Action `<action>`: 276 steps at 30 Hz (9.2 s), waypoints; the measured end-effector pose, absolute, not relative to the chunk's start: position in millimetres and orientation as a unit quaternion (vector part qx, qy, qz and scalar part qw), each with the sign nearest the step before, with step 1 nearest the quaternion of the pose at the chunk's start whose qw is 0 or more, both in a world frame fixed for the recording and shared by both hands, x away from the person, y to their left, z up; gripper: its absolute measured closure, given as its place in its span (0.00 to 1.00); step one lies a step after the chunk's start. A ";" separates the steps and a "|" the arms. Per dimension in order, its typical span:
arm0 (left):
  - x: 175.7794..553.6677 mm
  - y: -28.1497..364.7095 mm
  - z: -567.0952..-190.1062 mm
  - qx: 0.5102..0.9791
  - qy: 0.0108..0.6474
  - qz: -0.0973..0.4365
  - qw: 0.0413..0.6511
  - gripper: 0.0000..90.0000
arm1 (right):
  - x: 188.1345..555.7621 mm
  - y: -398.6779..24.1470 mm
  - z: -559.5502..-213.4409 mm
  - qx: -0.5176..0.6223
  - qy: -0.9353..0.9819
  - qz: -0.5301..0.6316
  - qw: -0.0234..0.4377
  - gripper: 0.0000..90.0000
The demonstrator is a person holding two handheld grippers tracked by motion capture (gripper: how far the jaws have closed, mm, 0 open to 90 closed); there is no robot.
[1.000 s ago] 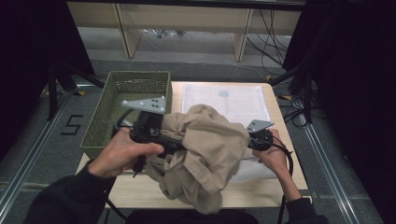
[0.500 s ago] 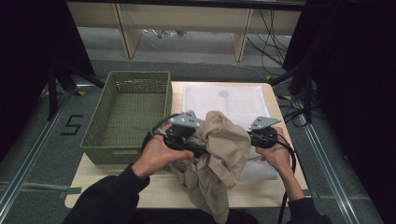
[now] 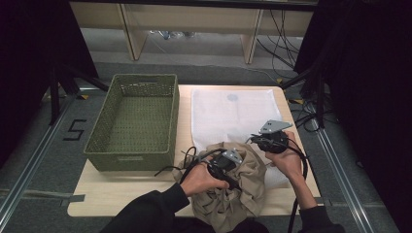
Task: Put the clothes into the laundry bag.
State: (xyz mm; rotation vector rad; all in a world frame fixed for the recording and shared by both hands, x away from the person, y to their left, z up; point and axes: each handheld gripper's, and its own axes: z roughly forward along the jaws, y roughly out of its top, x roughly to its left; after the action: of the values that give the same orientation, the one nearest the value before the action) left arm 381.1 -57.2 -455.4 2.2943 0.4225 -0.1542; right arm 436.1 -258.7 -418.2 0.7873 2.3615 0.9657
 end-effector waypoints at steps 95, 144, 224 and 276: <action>466.2 -29.8 -452.0 0.869 0.318 0.082 0.371 0.57 | 418.5 -227.0 -389.6 0.234 0.869 0.367 0.233 1.00; 411.8 37.9 -421.5 0.889 0.309 0.088 0.327 0.29 | 411.1 -228.2 -388.3 0.229 0.875 0.363 0.224 1.00; 397.1 0.6 -436.8 0.849 0.303 0.062 0.429 0.40 | 408.0 -230.7 -378.1 0.220 0.872 0.377 0.221 1.00; 386.0 -7.9 -504.3 0.875 0.278 0.105 0.383 0.54 | 402.2 -223.4 -378.0 0.210 0.883 0.368 0.204 1.00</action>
State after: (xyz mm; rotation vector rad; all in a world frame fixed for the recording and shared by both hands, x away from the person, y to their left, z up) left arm 386.0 -7.9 -504.3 2.2296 0.7077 0.2683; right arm 402.2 -223.4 -378.0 0.5852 2.4616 1.0265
